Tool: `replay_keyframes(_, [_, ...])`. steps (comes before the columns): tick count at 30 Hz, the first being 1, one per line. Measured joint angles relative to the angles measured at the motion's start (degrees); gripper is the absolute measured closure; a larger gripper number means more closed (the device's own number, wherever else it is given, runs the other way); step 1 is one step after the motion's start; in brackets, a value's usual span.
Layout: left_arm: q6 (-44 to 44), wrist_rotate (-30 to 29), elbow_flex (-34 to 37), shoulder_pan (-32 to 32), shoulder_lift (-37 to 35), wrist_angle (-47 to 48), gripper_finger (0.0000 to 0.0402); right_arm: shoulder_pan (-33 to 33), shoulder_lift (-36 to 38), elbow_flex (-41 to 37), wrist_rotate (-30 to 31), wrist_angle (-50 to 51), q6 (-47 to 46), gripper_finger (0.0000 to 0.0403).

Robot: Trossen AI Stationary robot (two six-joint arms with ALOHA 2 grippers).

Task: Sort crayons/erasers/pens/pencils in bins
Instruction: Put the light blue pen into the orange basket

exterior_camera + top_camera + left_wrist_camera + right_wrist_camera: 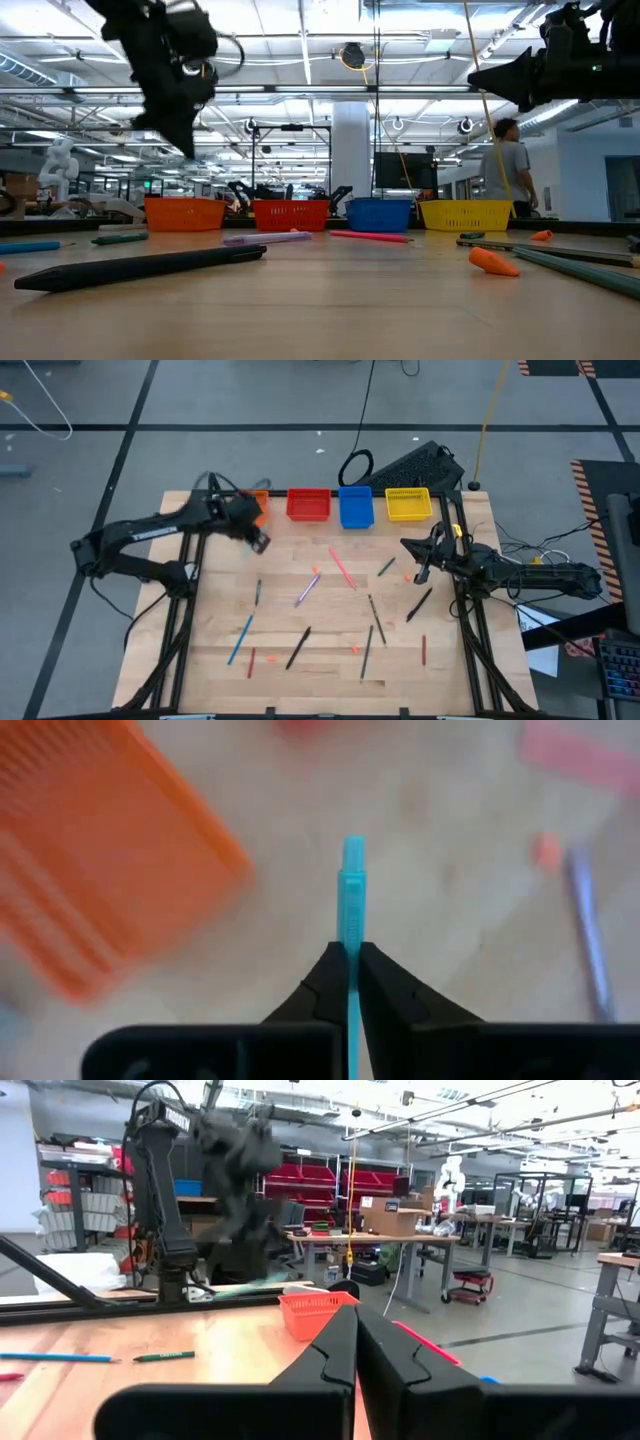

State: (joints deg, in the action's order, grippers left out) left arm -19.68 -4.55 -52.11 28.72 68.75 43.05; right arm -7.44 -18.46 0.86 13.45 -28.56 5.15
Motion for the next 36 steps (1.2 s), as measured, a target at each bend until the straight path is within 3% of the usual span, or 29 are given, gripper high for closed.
replay_keyframes(4, [5.9, -6.3, -5.7, 5.4, -0.2, -0.3, 0.0388, 0.0, 0.0, 0.0, 0.0, 0.1, 0.0, 0.0403])
replay_keyframes(8, [11.0, -7.4, -7.5, 12.0, 1.4, -8.5, 0.0388, 0.0, 0.0, 0.0, 0.0, 0.1, 0.0, 0.0403])
replay_keyframes(17, [10.8, -3.2, 5.0, 20.7, 6.2, -30.9, 0.0388, 0.0, 0.0, 0.0, 0.0, 0.2, -1.3, 0.0403])
replay_keyframes(25, [8.6, -2.8, 11.9, 22.5, 7.0, -37.3, 0.0387, 0.0, 0.0, 0.0, 0.0, 0.7, -1.4, 0.0403])
replay_keyframes(36, [7.8, -1.2, 16.3, 24.4, 7.0, -42.2, 0.0387, 0.0, 0.0, 0.0, 0.0, 0.7, -1.0, 0.0403])
